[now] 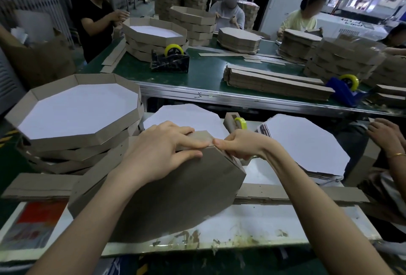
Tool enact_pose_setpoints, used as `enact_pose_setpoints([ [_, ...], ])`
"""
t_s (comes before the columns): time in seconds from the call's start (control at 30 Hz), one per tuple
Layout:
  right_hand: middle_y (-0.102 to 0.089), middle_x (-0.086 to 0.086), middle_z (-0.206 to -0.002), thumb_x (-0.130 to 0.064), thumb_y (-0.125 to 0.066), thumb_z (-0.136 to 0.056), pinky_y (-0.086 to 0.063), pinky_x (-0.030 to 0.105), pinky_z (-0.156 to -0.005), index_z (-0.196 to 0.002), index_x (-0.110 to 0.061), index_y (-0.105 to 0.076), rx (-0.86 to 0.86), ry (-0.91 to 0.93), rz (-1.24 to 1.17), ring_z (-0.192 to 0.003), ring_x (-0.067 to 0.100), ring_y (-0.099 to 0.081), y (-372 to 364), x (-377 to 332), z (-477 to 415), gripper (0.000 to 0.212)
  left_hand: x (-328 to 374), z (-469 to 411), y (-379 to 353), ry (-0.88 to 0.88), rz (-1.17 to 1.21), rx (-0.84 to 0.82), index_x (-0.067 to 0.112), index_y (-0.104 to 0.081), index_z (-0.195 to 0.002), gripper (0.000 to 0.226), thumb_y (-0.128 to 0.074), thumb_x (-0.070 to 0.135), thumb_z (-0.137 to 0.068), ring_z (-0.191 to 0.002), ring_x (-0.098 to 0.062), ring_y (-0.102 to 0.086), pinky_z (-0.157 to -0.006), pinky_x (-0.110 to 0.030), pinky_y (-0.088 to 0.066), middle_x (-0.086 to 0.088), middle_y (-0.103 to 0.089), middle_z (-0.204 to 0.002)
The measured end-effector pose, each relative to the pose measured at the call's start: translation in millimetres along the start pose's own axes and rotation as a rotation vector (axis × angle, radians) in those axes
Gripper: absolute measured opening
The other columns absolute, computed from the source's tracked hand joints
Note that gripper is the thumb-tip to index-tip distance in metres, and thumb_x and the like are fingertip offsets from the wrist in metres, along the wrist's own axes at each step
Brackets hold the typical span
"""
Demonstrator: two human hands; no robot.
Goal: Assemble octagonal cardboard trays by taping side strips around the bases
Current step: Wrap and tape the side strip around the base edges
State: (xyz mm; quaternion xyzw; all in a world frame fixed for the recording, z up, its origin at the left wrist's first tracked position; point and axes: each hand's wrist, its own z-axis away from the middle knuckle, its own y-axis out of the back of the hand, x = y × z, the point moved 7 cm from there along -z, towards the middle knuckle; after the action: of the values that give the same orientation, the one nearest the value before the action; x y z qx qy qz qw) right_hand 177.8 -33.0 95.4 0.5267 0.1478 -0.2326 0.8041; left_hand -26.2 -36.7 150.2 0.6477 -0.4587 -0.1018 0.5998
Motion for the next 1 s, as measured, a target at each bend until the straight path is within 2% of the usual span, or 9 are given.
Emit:
enact_pose_setpoints([
  [0.13, -0.032, -0.004, -0.052, -0.087, -0.056, -0.058, -0.026, 0.019, -0.043, -0.065, -0.015, -0.047, -0.094, 0.051, -0.106, -0.043, 0.010, -0.026, -3, 4, -1, 0.072, -2, -5, -5, 0.018, 0.068, -0.010, 0.065, -0.058, -0.105, 0.024, -0.064, 0.054, -0.084, -0.122, -0.011, -0.047, -0.091, -0.031, -0.037, 0.013, -0.058, -0.134],
  [0.27, -0.041, -0.007, -0.055, -0.059, -0.069, -0.070, -0.029, 0.019, -0.048, -0.065, -0.019, -0.053, -0.184, 0.165, -0.186, -0.050, 0.008, -0.035, 6, -6, -1, 0.043, -3, -9, -1, 0.031, 0.099, 0.036, 0.049, -0.070, -0.103, 0.026, -0.071, 0.053, -0.078, -0.120, -0.011, -0.052, -0.095, -0.033, -0.039, 0.008, -0.062, -0.130],
  [0.4, -0.060, -0.010, -0.092, -0.032, -0.062, -0.095, -0.048, 0.024, -0.077, -0.097, -0.029, -0.064, -0.080, 0.338, -0.238, -0.083, 0.003, -0.055, 15, -24, -8, 0.005, -7, -4, 1, 0.034, 0.093, 0.071, 0.034, -0.072, -0.112, 0.042, -0.072, 0.056, -0.076, -0.116, -0.014, -0.057, -0.098, -0.037, -0.043, 0.006, -0.066, -0.124],
  [0.53, -0.059, -0.014, -0.076, -0.024, -0.048, -0.102, -0.043, 0.013, -0.070, -0.083, -0.019, -0.058, -0.241, 0.363, -0.450, -0.073, -0.001, -0.055, -17, -25, -17, 0.022, -12, 0, 5, 0.056, 0.076, 0.085, 0.027, -0.071, -0.117, 0.059, -0.068, 0.066, -0.073, -0.113, -0.015, -0.058, -0.093, -0.035, -0.043, 0.008, -0.068, -0.120],
  [0.6, -0.060, -0.007, -0.079, -0.034, -0.058, -0.093, -0.045, 0.014, -0.068, -0.083, -0.014, -0.055, -0.335, 0.353, -0.577, -0.072, 0.002, -0.056, -23, -21, -20, 0.023, -12, -1, 4, 0.058, 0.087, 0.073, 0.028, -0.069, -0.120, 0.058, -0.069, 0.061, -0.072, -0.116, -0.011, -0.055, -0.092, -0.028, -0.041, 0.010, -0.065, -0.126],
  [0.67, -0.060, 0.003, -0.090, -0.048, -0.075, -0.078, -0.050, 0.018, -0.073, -0.092, -0.011, -0.055, -0.438, 0.349, -0.661, -0.081, 0.010, -0.060, -24, -15, -22, 0.045, -11, -3, 2, 0.051, 0.111, 0.064, 0.030, -0.071, -0.116, 0.052, -0.071, 0.058, -0.073, -0.112, -0.005, -0.053, -0.085, -0.021, -0.036, 0.010, -0.066, -0.123],
  [0.8, -0.071, 0.003, -0.103, -0.036, -0.085, -0.073, -0.054, 0.023, -0.083, -0.110, -0.008, -0.056, -0.593, 0.323, -0.731, -0.093, 0.014, -0.067, -27, 6, -26, 0.054, -11, -9, 0, 0.050, 0.114, -0.026, 0.054, -0.059, -0.122, 0.043, -0.065, 0.058, -0.080, -0.117, 0.001, -0.050, -0.090, -0.021, -0.039, 0.023, -0.060, -0.127],
  [0.9, -0.071, 0.003, -0.110, -0.012, -0.068, -0.089, -0.054, 0.025, -0.086, -0.119, -0.010, -0.062, -0.466, 0.262, -0.705, -0.100, 0.016, -0.067, -19, 37, -35, 0.030, -3, -12, -6, -0.023, -0.203, -0.127, 0.072, -0.022, -0.133, 0.044, -0.032, 0.066, -0.091, -0.115, -0.002, -0.043, -0.080, -0.025, -0.036, 0.029, -0.040, -0.133],
  [1.0, -0.071, 0.000, -0.105, -0.017, -0.062, -0.097, -0.059, 0.027, -0.078, -0.110, -0.020, -0.072, 0.024, 0.035, -0.593, -0.099, 0.016, -0.064, 9, 88, -60, 0.017, -3, -18, -7, -0.042, -0.269, -0.120, 0.074, -0.007, -0.134, 0.046, -0.013, 0.070, -0.089, -0.114, -0.002, -0.042, -0.078, -0.022, -0.030, 0.025, -0.035, -0.134],
])
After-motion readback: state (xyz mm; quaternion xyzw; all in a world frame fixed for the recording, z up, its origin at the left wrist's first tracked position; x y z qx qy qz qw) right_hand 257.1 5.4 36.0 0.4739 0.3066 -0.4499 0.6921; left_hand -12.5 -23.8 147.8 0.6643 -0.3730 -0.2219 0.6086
